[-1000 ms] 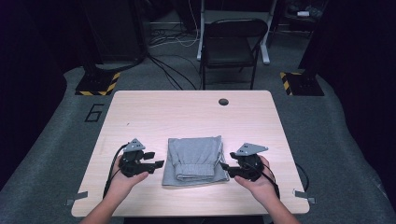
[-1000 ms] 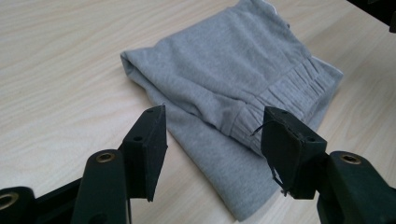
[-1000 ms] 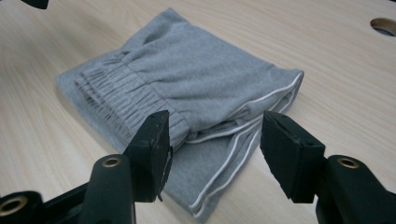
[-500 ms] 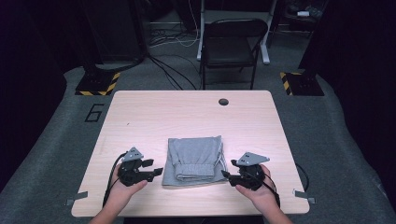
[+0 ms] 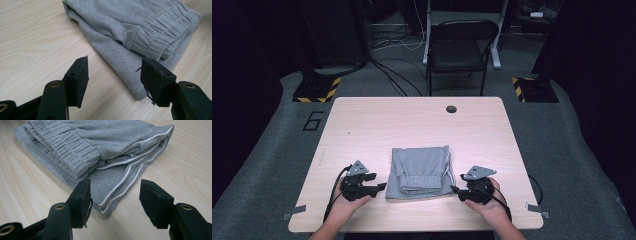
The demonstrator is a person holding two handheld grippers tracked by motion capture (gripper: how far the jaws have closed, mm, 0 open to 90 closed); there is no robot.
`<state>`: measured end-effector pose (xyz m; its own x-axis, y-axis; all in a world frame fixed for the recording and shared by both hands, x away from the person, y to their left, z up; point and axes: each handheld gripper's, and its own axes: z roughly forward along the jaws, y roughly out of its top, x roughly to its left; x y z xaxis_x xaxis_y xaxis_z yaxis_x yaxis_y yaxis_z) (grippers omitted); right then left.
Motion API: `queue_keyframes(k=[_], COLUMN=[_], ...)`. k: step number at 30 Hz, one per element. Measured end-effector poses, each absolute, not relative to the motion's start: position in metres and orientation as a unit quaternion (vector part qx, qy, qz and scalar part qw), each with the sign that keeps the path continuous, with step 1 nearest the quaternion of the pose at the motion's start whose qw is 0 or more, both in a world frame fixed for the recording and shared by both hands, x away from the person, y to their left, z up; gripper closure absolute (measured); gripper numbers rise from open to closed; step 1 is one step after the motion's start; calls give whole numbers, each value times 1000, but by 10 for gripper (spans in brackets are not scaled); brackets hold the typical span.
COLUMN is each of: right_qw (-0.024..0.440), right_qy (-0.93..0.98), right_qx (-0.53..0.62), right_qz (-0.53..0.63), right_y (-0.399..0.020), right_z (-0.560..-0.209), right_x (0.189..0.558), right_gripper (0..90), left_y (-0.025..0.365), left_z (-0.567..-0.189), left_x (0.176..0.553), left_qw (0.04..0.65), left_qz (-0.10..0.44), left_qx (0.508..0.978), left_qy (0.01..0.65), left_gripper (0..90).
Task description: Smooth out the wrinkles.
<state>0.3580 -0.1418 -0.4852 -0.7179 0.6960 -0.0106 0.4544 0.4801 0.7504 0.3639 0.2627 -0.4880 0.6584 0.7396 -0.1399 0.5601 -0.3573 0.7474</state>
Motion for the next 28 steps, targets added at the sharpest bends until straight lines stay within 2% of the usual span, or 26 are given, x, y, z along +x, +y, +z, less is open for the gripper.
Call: queue_keyframes(k=[16, 28], right_qw=[153, 151], right_qy=[827, 829], right_qx=[376, 372], right_qz=[390, 388], right_y=[-154, -152], right_z=[-492, -493], right_x=[370, 374], right_gripper=[424, 423], left_y=[274, 278], left_z=[-494, -492], left_x=[376, 375], left_qw=[400, 392], left_qz=[125, 122], left_qx=[804, 813], left_qy=[422, 413], left_gripper=[394, 392])
